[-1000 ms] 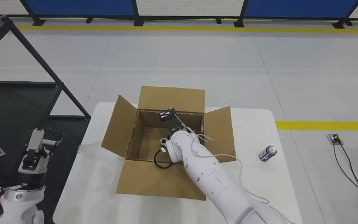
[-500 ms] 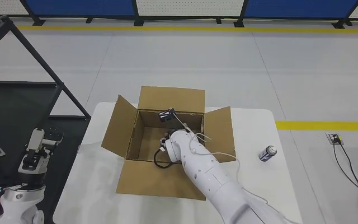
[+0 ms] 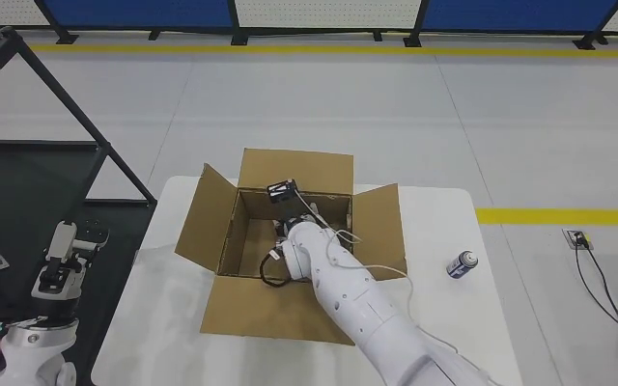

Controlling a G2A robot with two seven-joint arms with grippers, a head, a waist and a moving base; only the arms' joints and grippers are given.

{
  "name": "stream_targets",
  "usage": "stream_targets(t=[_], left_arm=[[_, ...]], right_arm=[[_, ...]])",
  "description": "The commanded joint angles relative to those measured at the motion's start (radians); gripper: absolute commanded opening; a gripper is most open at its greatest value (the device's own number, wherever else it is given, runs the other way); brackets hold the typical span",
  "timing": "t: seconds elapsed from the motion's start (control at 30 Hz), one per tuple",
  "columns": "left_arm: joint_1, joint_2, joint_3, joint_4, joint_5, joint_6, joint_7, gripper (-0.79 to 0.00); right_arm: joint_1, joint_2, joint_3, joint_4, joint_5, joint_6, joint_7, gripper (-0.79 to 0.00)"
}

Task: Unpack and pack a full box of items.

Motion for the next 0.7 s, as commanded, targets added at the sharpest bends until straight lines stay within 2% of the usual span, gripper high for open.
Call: stream_targets(t=[0.0,0.23,0.47,0.67], left_arm=[[0.0,0.0,0.0,0.0,0.0,0.0,0.0,0.0],[0.0,0.0,0.0,0.0,0.0,0.0,0.0,0.0],[0.0,0.0,0.0,0.0,0.0,0.0,0.0,0.0],[0.0,0.0,0.0,0.0,0.0,0.0,0.0,0.0]], right_arm=[[-0.023,0.01,0.008,-0.05,-0.013,-0.005,-0.01,-0.028],[-0.186,0.076,0.065,-0.357,-0.14,-0.013,0.023,0.0],[-0.446,0.15,0.161,-0.789,-0.318,-0.085,0.09,0.0],[-0.653,0.193,0.28,-1.121,-0.421,-0.11,0.073,0.0]])
